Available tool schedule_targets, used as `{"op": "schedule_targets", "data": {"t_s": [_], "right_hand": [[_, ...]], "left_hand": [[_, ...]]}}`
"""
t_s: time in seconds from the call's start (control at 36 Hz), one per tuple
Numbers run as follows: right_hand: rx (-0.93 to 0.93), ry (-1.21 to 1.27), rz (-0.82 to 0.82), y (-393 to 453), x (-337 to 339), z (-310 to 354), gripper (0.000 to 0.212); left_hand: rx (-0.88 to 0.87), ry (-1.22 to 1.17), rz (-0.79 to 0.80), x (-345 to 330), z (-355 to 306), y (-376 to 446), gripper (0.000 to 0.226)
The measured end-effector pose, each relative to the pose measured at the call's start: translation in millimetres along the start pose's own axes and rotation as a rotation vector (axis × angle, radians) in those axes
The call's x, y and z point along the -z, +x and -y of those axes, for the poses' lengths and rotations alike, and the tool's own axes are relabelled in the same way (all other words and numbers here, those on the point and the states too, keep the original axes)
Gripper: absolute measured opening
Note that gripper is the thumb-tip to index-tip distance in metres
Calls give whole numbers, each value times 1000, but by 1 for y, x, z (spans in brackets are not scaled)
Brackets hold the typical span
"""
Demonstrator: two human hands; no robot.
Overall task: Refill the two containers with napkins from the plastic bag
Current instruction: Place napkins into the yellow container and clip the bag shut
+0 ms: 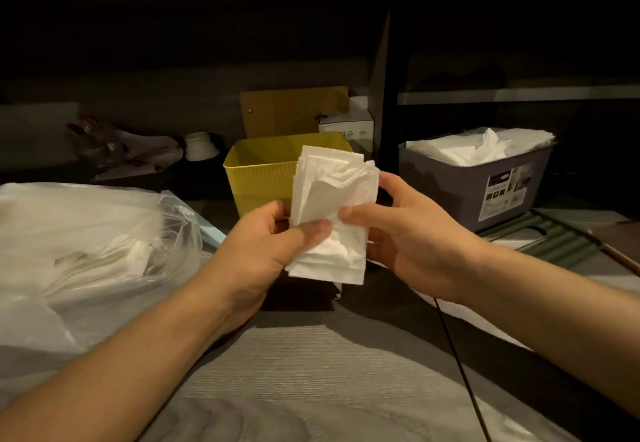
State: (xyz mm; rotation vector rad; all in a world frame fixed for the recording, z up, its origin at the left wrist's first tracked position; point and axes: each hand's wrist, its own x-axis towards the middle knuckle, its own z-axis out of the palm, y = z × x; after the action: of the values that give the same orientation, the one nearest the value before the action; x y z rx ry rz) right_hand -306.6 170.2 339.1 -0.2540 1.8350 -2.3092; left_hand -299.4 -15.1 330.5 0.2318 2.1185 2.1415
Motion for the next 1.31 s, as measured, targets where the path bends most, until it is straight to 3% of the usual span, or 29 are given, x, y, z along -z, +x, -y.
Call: {"op": "schedule_targets", "data": {"t_s": [0.28,0.36,0.42,0.47,0.56,0.61,0.67,0.72,0.78,1.03,1.11,1.31], "right_hand": [[50,-320,-107,16,-31,37,86],[87,-336,-114,39,-45,58,90],[104,-285,-144,60,-53,71,90],[90,-238,-175,82,-61,82,81],[56,-370,-222,115,-72,87,36],[-28,-452,-247,133,-77,83,16],[-145,-524,-252,145,-80,76,9],[-246,-587,-243,153,-80,70,16],[-298,-679,-226,159,-80,65,25],[-356,-989,-117,162,-88,63,31],[-343,-1099,-69,166,-92,60,30],[-247,-1514,76,159,-100,60,37]], "left_hand": [[-119,-81,-42,8,-7,0,53],[-189,-119,-168,13,-9,3,45],[-266,-95,-305,18,-8,8,28],[-341,-78,-442,27,-6,12,18],[-370,-44,-553,37,-5,17,28],[-337,-63,-556,42,0,23,37],[-280,-105,-530,45,4,27,50],[-211,-150,-489,47,7,30,63],[-169,-188,-444,48,10,32,56],[-169,-126,-438,53,15,37,70],[-168,-124,-443,52,14,36,64],[-149,-94,-434,53,14,34,24]]}}
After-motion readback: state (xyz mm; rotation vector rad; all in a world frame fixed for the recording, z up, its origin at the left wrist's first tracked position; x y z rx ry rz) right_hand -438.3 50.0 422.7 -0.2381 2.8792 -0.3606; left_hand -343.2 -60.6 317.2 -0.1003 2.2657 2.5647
